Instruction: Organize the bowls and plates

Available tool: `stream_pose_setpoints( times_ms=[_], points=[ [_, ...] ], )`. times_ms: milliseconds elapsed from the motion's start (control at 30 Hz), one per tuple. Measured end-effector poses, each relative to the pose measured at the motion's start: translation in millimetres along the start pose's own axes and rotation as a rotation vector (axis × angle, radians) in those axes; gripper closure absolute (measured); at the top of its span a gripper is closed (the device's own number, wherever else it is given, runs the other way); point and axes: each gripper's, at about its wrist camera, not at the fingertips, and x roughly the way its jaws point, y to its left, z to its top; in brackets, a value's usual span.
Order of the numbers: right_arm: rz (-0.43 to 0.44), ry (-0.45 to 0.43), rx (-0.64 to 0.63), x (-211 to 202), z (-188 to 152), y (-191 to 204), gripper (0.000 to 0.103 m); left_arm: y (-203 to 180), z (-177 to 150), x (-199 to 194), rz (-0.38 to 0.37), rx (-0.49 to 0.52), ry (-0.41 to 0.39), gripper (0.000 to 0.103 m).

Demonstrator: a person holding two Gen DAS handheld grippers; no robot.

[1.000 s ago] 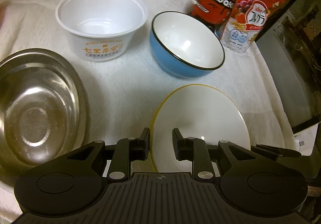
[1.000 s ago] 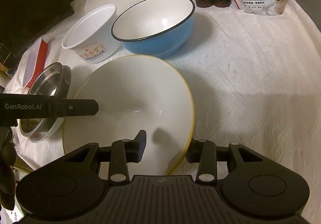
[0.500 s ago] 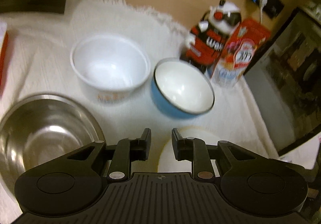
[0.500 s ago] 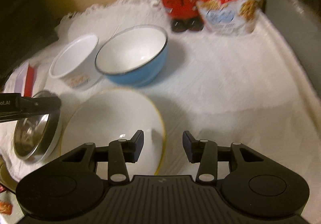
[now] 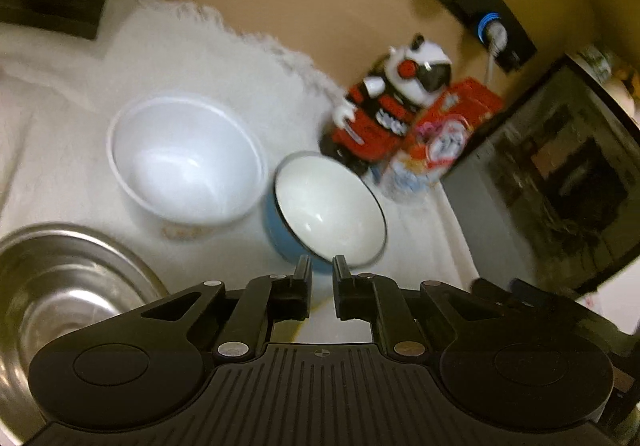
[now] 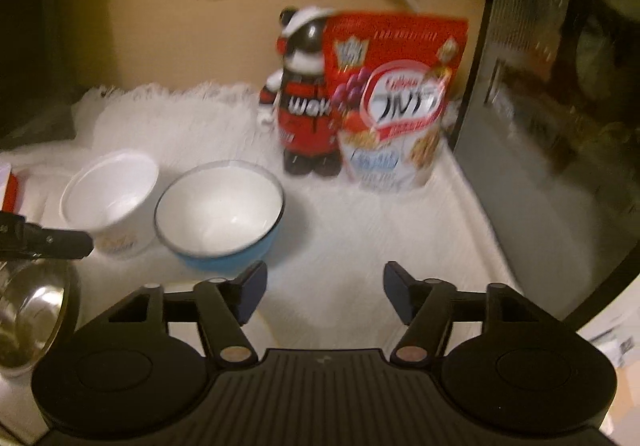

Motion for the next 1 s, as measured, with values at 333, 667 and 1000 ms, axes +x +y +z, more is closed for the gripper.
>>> stream_pose_setpoints(
  times_ms=[333, 667, 1000],
  points=[
    [0.288, 0.178, 0.067, 66.8, 43.2, -30.2, 0.029, -12.9, 22.7, 63.8, 0.118, -0.070, 0.134, 0.088],
    [0.356, 0.270, 0.043, 151.5, 60.4, -21.7, 0.030, -12.6, 41.8, 104.8, 0.260, -0.104, 0.169, 0.088],
    [0.443, 0.382, 0.068, 223.3, 59.3, 6.4, 0.067, -15.7, 52.4, 143.6, 0.309, -0.057, 0.238, 0.072]
  ],
)
